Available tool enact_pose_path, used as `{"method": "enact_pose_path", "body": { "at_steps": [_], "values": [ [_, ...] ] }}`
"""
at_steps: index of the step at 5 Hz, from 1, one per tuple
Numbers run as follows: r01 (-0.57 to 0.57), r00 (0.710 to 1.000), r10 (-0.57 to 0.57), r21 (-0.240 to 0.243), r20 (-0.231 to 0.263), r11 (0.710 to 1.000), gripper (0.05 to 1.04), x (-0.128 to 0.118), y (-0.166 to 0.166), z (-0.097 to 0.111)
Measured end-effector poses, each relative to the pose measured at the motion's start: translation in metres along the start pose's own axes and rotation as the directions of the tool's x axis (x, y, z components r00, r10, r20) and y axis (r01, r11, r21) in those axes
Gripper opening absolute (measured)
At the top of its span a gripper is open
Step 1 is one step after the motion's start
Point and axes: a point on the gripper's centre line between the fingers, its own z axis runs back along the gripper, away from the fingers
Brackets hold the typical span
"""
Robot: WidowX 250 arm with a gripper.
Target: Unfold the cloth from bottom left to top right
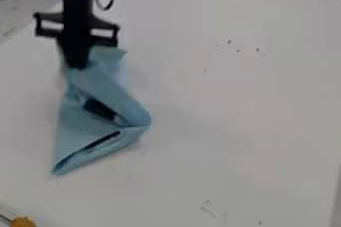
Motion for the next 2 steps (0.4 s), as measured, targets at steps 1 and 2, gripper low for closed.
{"method": "enact_pose_path", "body": {
  "at_steps": [1, 2],
  "values": [
    [0.053, 0.997, -0.051, -0.026, 0.057, 0.998, 0.058, 0.008, -0.031, 0.033],
    [0.044, 0.995, -0.029, -0.170, 0.094, 0.984, 0.058, 0.013, -0.062, 0.046]
  ]
}}
